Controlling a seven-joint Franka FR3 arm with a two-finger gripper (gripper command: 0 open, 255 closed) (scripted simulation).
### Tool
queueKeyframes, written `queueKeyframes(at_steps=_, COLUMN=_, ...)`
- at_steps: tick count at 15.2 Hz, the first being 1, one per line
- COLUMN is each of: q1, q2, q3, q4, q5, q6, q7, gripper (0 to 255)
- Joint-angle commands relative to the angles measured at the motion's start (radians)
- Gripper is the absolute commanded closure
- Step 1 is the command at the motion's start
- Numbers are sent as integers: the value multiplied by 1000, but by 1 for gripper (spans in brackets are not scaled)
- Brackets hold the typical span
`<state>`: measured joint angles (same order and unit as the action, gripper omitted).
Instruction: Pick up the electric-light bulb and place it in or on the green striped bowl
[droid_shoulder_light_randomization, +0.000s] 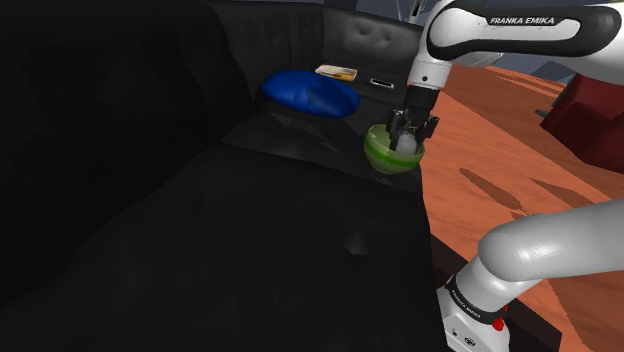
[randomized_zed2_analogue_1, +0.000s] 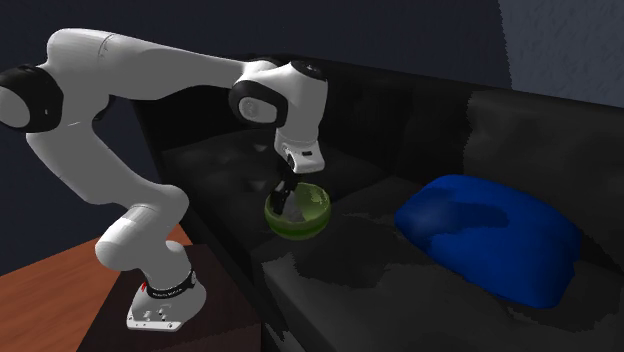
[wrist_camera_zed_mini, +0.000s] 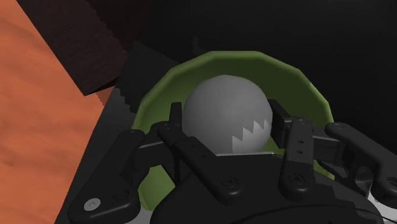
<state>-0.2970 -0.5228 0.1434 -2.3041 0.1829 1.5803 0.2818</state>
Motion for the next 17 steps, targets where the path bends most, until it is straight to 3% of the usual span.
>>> queueKeyframes(at_steps=1, q1=0, q2=-2, q3=-2, q4=25, q5=-1, q6=-27, q7=3, gripper=255)
queueKeyframes(at_steps=17, q1=-3, q2=31, q3=-15, q4=267, q5=-9, q6=-235, q7=29, gripper=255)
